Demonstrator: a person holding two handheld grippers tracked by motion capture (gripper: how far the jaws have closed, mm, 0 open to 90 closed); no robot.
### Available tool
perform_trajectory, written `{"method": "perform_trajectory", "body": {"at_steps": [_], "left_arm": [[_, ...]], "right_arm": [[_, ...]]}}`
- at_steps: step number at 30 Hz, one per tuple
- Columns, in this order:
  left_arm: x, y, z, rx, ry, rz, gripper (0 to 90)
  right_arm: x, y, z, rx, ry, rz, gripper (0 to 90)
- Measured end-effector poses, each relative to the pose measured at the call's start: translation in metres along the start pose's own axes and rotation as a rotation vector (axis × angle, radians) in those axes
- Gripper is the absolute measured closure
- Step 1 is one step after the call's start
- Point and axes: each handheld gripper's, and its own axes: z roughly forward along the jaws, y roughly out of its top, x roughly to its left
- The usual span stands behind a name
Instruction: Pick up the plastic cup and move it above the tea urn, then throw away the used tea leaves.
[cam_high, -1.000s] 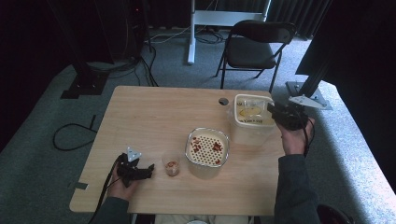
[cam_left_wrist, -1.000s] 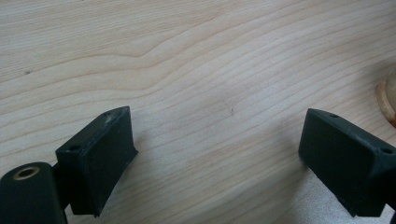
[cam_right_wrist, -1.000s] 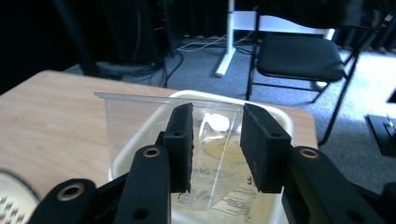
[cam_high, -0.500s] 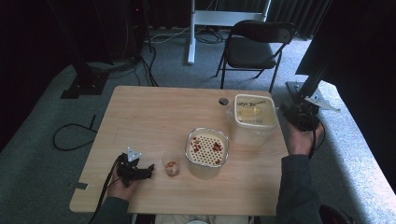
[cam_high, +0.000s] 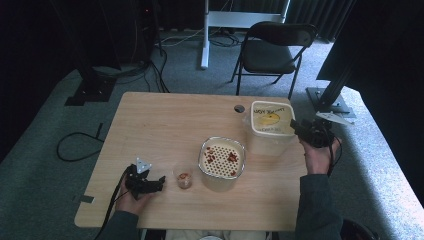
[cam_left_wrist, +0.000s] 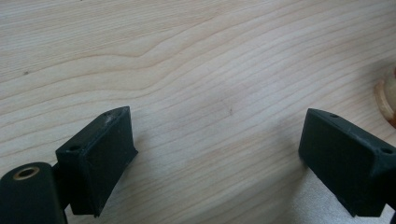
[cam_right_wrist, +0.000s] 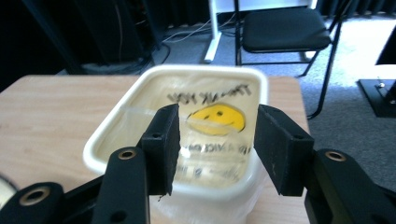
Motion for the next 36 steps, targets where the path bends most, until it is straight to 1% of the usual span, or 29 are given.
{"method": "perform_trajectory", "body": {"at_steps": [2,5,10,11,12,14,18,19,21,23,24,26,27,29,31,32,34,35,36], "left_arm": [[0.0,0.0,0.0,0.0,-0.004,-0.001,10.9],[-0.001,0.0,0.0,0.002,-0.002,-0.002,11.4],[-0.001,0.001,-0.001,0.009,-0.006,0.003,14.2],[-0.001,0.001,-0.001,0.009,-0.006,0.004,14.1],[-0.001,0.001,-0.001,0.009,-0.006,0.004,14.2],[-0.002,0.001,0.0,0.004,-0.006,0.004,14.1],[-0.002,0.001,0.0,0.001,-0.006,0.005,14.1],[-0.002,0.001,0.0,-0.001,-0.007,0.005,14.1],[-0.002,0.001,0.001,-0.005,-0.006,0.004,14.1],[-0.002,0.001,0.001,-0.005,-0.005,0.003,14.1],[-0.002,0.001,0.001,-0.004,-0.002,0.001,14.1],[-0.004,0.002,0.001,-0.005,0.01,-0.011,14.2],[-0.004,0.002,0.001,-0.005,0.01,-0.011,14.2],[-0.004,0.002,0.001,-0.006,0.011,-0.012,14.3],[-0.004,0.002,0.001,-0.007,0.01,-0.01,14.7],[-0.005,0.001,0.001,-0.005,0.003,-0.005,14.7],[-0.006,0.0,-0.001,-0.001,-0.016,0.016,14.7],[-0.006,0.0,-0.001,-0.001,-0.016,0.016,14.7],[-0.008,0.0,-0.002,0.004,-0.026,0.024,14.7]], "right_arm": [[0.004,-0.008,-0.001,0.009,0.009,-0.022,48.7],[0.01,-0.023,-0.002,0.037,0.03,-0.053,47.8],[0.016,-0.049,-0.005,0.065,0.06,-0.078,46.9],[0.016,-0.053,-0.005,0.067,0.064,-0.076,46.7],[0.016,-0.053,-0.005,0.067,0.064,-0.076,46.7],[0.017,-0.064,-0.007,0.088,0.074,-0.083,46.1],[0.016,-0.072,-0.006,0.109,0.076,-0.083,45.5],[0.015,-0.077,-0.005,0.121,0.081,-0.083,45.4],[0.015,-0.08,-0.004,0.127,0.082,-0.083,45.3],[0.016,-0.087,-0.002,0.141,0.087,-0.081,44.1],[0.016,-0.087,-0.002,0.141,0.087,-0.081,44.1],[0.017,-0.095,0.002,0.156,0.096,-0.079,42.9],[0.017,-0.095,0.002,0.156,0.096,-0.079,42.9],[0.019,-0.104,0.006,0.175,0.106,-0.076,42.5],[0.021,-0.11,0.009,0.185,0.107,-0.077,42.5],[0.021,-0.113,0.01,0.192,0.105,-0.078,42.4],[0.022,-0.121,0.013,0.207,0.108,-0.075,42.3],[0.022,-0.121,0.013,0.207,0.108,-0.075,42.3],[0.022,-0.128,0.016,0.225,0.111,-0.073,42.3]]}}
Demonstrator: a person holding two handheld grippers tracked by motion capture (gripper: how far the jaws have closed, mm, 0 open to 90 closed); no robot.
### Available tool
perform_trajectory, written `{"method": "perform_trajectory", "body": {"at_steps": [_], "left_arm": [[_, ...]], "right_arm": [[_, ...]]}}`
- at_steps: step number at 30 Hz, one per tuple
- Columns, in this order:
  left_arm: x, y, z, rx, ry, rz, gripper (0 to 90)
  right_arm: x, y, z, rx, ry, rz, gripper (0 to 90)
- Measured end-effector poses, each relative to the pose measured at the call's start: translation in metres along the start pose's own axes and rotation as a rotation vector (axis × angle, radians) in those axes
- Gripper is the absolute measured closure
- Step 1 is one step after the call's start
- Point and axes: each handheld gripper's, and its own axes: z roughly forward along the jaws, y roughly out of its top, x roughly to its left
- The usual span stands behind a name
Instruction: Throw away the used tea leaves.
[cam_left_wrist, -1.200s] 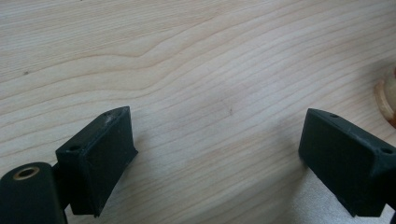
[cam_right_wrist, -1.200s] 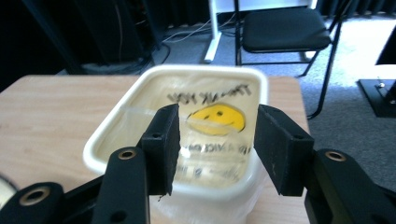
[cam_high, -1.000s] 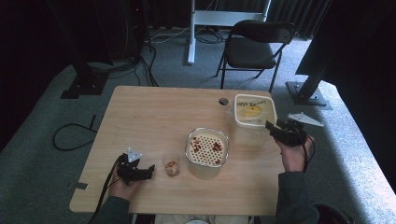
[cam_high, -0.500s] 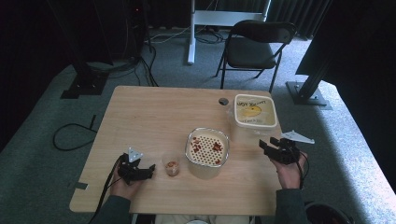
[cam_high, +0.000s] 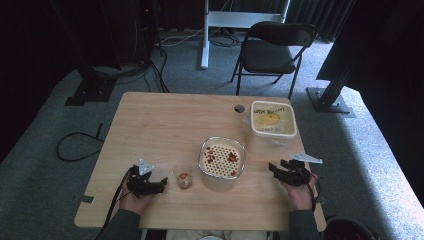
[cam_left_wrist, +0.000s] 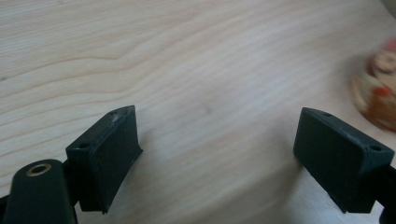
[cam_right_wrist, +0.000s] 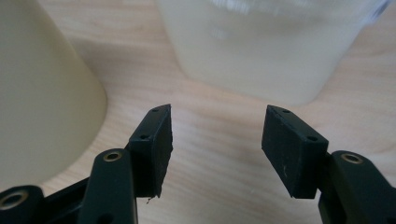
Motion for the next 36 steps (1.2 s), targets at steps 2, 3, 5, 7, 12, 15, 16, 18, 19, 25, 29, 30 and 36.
{"method": "perform_trajectory", "body": {"at_steps": [2,3,5,7,12,15,16,18,19,25,29,30,36], "left_arm": [[-0.003,-0.001,-0.003,0.014,-0.024,0.024,14.7],[-0.003,-0.001,-0.003,0.014,-0.024,0.024,14.7],[-0.007,-0.001,-0.005,0.032,-0.029,0.031,15.6],[-0.008,-0.001,-0.006,0.037,-0.028,0.029,17.6],[-0.026,-0.002,-0.012,0.012,-0.013,0.061,21.4],[-0.04,-0.001,-0.019,-0.038,-0.029,0.085,21.2],[-0.044,-0.001,-0.021,-0.061,-0.037,0.085,21.2],[-0.052,0.001,-0.026,-0.102,-0.069,0.067,21.1],[-0.052,0.001,-0.026,-0.102,-0.069,0.067,20.8],[-0.065,0.008,-0.021,-0.15,-0.125,0.041,20.8],[-0.072,0.013,-0.017,-0.177,-0.14,0.053,22.7],[-0.075,0.014,-0.015,-0.182,-0.148,0.059,22.7],[-0.085,0.023,-0.007,-0.209,-0.139,0.078,23.4]], "right_arm": [[0.001,-0.007,0.005,0.013,0.003,0.0,42.2],[0.001,-0.01,0.008,0.027,0.003,-0.002,42.0],[0.003,-0.015,0.014,0.051,-0.003,-0.013,41.7],[0.004,-0.019,0.018,0.069,0.0,-0.021,41.1],[0.012,-0.023,0.025,0.087,-0.002,-0.04,41.0],[0.02,-0.018,0.027,0.076,0.003,-0.039,42.3],[0.023,-0.016,0.028,0.072,0.009,-0.043,43.2],[0.031,-0.01,0.032,0.07,0.021,-0.056,45.1],[0.031,-0.01,0.032,0.07,0.021,-0.056,45.1],[0.056,0.004,0.045,0.069,0.046,-0.1,58.7],[0.061,0.007,0.049,0.065,0.051,-0.1,60.7],[0.062,0.008,0.05,0.065,0.052,-0.097,61.0],[0.066,0.01,0.054,0.072,0.069,-0.102,61.0]]}}
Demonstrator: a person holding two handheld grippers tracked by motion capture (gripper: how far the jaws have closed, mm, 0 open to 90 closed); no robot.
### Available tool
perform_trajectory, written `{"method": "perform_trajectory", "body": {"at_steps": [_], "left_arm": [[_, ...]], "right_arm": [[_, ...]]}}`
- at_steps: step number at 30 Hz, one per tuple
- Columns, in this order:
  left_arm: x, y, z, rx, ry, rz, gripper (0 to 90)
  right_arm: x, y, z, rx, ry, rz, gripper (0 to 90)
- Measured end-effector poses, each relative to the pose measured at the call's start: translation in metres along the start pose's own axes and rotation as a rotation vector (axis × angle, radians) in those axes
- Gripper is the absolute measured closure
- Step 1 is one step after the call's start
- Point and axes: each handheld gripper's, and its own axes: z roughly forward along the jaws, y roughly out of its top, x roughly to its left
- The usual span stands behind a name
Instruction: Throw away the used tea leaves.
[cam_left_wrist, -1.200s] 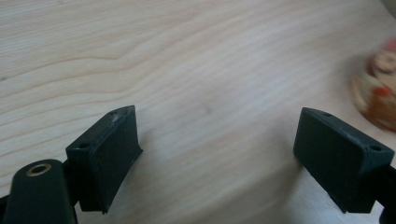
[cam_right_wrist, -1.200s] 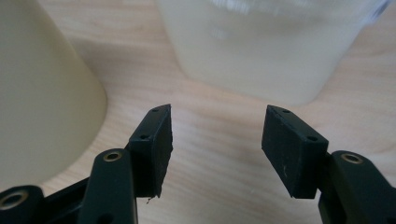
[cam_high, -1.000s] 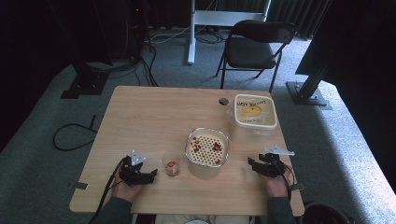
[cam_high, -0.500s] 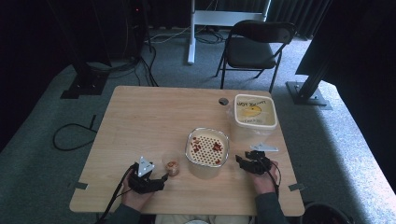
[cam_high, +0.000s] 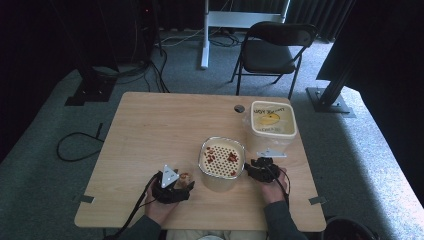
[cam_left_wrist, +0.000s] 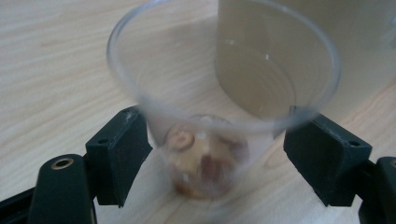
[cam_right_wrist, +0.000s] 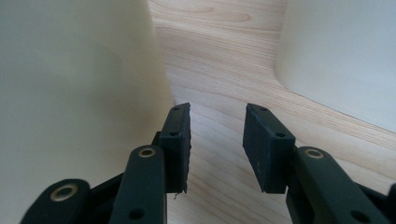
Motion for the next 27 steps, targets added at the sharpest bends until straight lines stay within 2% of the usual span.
{"method": "perform_trajectory", "body": {"at_steps": [3,4,9,12,13,15,20,21,27], "left_arm": [[0.0,0.004,0.001,-0.016,0.004,-0.008,24.9],[0.002,0.005,0.001,-0.026,0.004,-0.017,29.4],[0.006,0.007,-0.002,-0.043,0.016,-0.038,31.0],[0.008,0.008,-0.005,-0.06,0.018,-0.039,30.8],[0.01,0.009,-0.009,-0.088,0.018,-0.046,30.7],[0.012,0.011,-0.011,-0.104,0.015,-0.052,29.6],[0.014,0.011,-0.01,-0.107,0.024,-0.056,28.2],[0.016,0.01,-0.01,-0.116,0.037,-0.055,28.1],[0.019,0.011,-0.014,-0.135,0.039,-0.064,25.3]], "right_arm": [[0.001,0.0,0.001,0.003,0.008,0.004,60.6],[0.003,0.001,0.003,0.002,0.021,0.005,60.4],[0.006,0.002,0.004,0.002,0.025,-0.002,60.4],[0.005,0.002,0.005,0.003,0.03,0.008,60.3],[0.005,0.002,0.005,0.003,0.033,0.013,60.1],[0.004,0.001,0.005,0.003,0.035,0.016,60.0],[0.004,0.001,0.006,0.005,0.035,0.02,60.0],[0.004,0.0,0.006,0.006,0.037,0.022,59.8],[0.004,-0.001,0.007,0.009,0.039,0.023,58.5]]}}
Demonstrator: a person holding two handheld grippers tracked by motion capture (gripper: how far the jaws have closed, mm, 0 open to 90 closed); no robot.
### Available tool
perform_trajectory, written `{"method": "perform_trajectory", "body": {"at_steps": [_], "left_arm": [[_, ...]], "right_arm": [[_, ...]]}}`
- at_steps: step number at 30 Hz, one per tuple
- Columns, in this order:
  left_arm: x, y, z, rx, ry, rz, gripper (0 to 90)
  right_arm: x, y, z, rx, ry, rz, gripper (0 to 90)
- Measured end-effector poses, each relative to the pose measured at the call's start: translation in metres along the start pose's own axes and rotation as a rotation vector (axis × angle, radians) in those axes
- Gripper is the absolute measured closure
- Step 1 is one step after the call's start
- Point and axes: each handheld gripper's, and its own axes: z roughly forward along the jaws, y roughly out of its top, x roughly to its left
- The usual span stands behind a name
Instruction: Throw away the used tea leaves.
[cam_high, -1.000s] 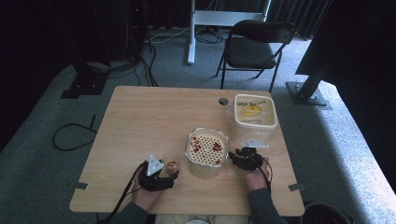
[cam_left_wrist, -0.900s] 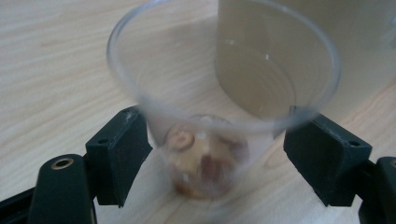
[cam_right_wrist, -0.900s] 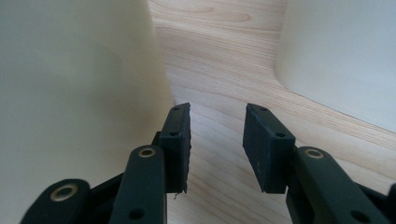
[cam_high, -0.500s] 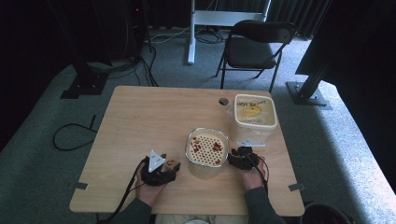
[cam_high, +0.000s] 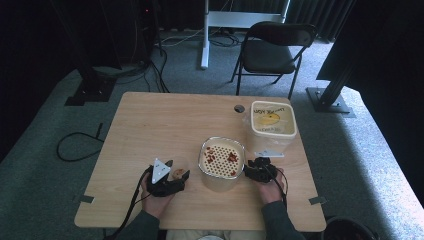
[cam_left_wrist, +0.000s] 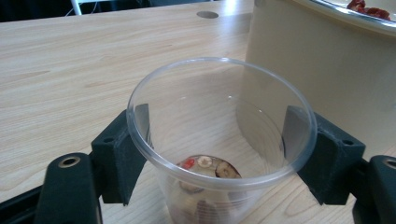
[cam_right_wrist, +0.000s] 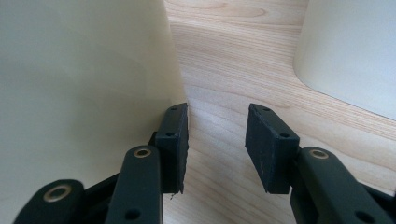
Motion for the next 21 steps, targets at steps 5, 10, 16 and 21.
{"method": "perform_trajectory", "body": {"at_steps": [5,10,16,21], "left_arm": [[0.0,0.001,-0.002,-0.004,0.021,0.004,26.3],[0.003,0.005,-0.008,-0.035,0.04,0.008,28.0],[0.009,0.01,-0.017,-0.071,0.052,-0.003,31.0],[0.016,0.014,-0.022,-0.082,0.066,-0.015,31.0]], "right_arm": [[0.001,0.0,0.0,0.002,-0.001,-0.001,59.2],[0.003,0.0,0.003,0.003,0.012,-0.01,58.7],[0.007,0.002,0.005,0.004,0.017,-0.016,58.4],[0.01,0.003,0.008,0.007,0.022,-0.018,58.4]]}}
